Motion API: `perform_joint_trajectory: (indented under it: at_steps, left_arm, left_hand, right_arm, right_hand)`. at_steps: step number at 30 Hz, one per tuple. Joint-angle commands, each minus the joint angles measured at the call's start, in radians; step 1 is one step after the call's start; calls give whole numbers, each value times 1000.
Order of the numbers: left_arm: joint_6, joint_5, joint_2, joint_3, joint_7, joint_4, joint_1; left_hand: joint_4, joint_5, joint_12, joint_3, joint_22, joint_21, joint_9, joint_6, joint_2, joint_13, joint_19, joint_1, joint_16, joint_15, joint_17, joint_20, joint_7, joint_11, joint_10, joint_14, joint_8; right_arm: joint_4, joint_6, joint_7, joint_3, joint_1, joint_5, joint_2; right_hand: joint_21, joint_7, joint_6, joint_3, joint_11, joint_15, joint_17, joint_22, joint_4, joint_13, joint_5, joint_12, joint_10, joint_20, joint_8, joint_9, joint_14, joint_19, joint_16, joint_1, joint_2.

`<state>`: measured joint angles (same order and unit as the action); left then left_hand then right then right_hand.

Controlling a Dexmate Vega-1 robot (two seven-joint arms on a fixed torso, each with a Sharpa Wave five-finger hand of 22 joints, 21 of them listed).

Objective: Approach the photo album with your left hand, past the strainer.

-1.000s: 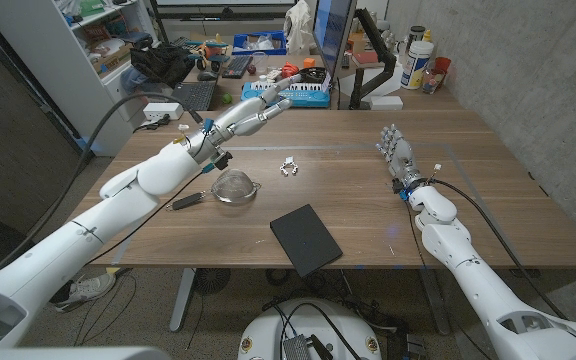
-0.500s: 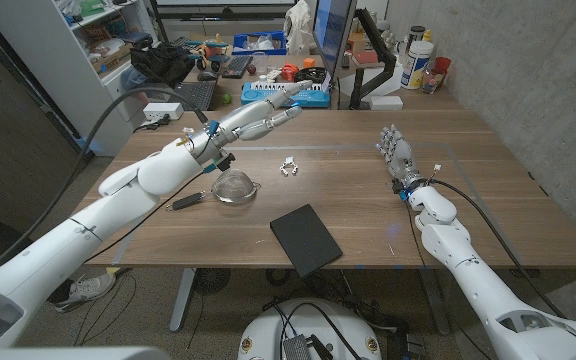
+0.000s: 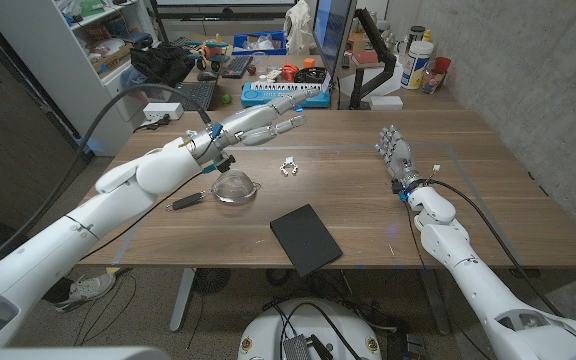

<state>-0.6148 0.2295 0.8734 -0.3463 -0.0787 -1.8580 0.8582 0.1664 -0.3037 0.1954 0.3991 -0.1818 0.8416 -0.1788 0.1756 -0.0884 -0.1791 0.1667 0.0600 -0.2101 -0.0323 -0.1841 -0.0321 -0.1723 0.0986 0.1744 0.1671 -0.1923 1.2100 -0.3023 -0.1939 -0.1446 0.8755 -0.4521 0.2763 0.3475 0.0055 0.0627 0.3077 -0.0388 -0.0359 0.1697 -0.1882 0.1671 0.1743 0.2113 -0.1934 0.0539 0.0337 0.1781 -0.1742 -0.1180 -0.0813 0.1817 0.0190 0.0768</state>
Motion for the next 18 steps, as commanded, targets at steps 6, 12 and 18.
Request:
perform_joint_trajectory:
  at_steps: [6,12,18]
  left_arm:
    - [-10,55,16,-15,-41,-31,-18]
    - [-10,69,22,-23,-60,-38,-24]
    - [-9,77,25,-28,-71,-41,-26]
  left_hand:
    - [-1,-7,0,-3,-2,-5,-4,72,-47,-3,306,10,-1,-64,-1,-8,-16,5,80,161,3]
    - [0,-8,-2,-4,-2,-8,-5,74,-46,-3,308,10,0,-64,-2,-9,-18,5,84,162,4]
    - [0,-8,-2,-6,-3,-11,-5,77,-45,-3,311,9,2,-64,-2,-9,-21,7,86,164,5]
  right_arm:
    - [-14,-8,-6,0,-4,3,-4]
    - [-13,-7,-9,0,-3,3,-3]
    - [-15,-9,-8,0,-5,4,-4]
  right_hand:
    - [-3,-1,6,-5,0,-15,4,-2,-1,3,4,-4,5,67,8,-5,-1,5,4,1,92]
    - [-4,-1,6,-5,0,-15,4,-2,0,3,4,-4,5,66,8,-5,-1,5,4,0,92]
    - [-5,-1,6,-6,0,-16,4,-2,0,3,4,-4,6,67,8,-5,-1,6,3,1,92]
